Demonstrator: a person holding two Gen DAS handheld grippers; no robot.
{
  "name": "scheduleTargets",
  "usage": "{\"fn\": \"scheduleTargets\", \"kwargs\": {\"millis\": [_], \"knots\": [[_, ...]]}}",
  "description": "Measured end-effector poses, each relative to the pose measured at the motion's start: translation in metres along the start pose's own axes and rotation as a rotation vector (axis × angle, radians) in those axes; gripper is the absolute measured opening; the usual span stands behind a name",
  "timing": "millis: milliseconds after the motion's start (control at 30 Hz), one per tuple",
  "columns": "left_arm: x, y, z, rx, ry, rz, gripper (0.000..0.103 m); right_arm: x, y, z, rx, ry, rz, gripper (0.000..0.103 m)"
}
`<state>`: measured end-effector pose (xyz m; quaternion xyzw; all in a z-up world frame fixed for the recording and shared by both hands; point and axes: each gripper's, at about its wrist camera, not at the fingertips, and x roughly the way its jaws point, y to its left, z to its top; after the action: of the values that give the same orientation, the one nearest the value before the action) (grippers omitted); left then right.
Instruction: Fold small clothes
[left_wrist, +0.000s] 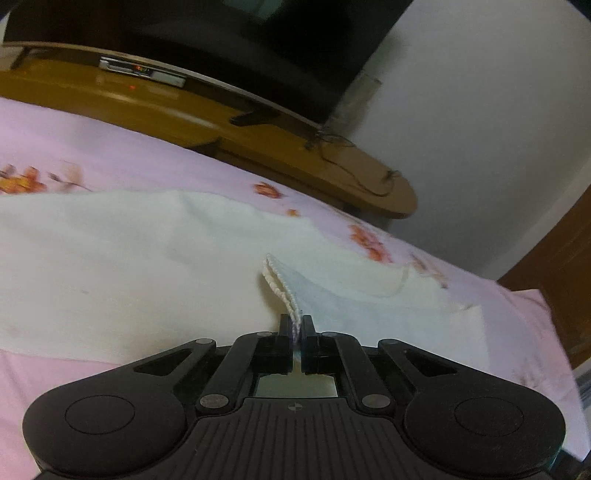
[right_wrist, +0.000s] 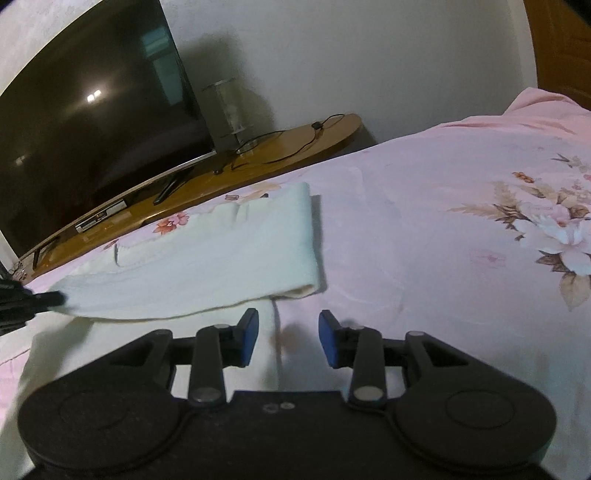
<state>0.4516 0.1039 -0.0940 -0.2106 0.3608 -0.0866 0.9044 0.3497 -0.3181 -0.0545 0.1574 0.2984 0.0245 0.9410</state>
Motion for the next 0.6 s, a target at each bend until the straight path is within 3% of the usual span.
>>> {"fn": "scheduleTargets", "kwargs": {"millis": [600], "knots": [[-0.007,0.047,-0.003,-0.023,0.002,0.070,0.003,0.024,0.000,0.009,-0.016,0.021,0.006,0.036]]}}
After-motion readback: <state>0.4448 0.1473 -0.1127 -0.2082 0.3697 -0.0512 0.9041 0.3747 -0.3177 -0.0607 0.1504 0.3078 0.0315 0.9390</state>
